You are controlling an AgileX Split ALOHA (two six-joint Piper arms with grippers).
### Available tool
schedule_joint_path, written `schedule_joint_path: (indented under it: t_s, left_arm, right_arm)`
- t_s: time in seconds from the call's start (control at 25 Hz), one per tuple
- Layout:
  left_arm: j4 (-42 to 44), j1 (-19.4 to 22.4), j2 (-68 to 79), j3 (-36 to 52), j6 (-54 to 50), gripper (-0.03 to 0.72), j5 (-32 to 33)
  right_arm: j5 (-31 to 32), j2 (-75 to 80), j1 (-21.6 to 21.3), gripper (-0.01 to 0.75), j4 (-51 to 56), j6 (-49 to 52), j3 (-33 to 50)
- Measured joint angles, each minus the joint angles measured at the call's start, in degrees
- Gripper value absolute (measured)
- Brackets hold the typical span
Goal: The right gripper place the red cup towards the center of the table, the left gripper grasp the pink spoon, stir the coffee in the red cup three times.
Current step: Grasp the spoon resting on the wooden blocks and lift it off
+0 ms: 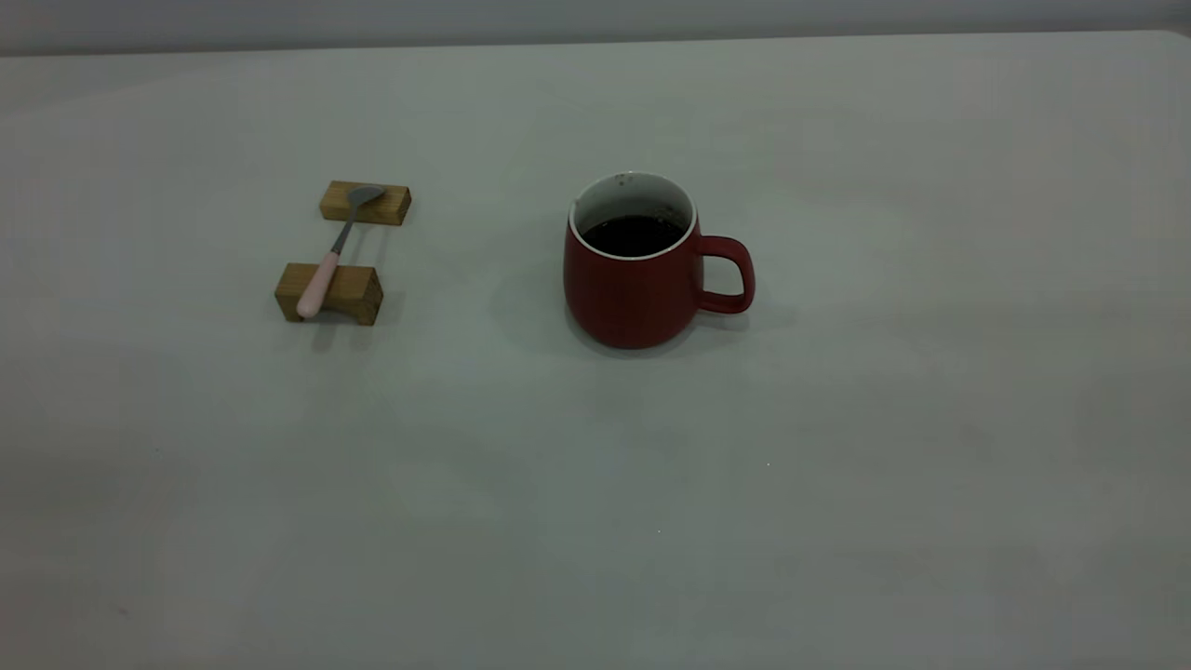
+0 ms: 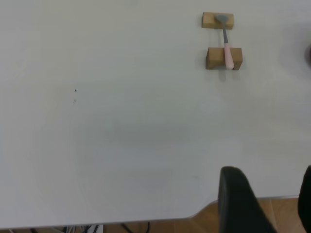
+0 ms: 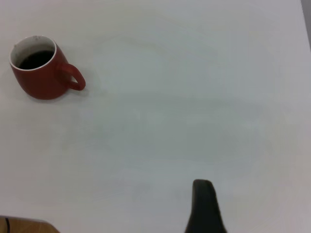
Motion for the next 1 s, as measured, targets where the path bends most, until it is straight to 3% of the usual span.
schedule_joint_path:
  t_s: [0.76, 1.0]
  left_arm:
    - [0.0, 0.0, 0.1, 0.0, -3.1, 0.382, -0.1]
    - [0.0, 0.0, 9.6, -2.9, -5.3, 0.449, -7.9]
  right_arm:
    - [0.0, -0.1, 0.0, 0.587, 0.0, 0.0, 0.0]
    - [0.0, -0.1, -0.1, 0.587, 0.0, 0.0, 0.0]
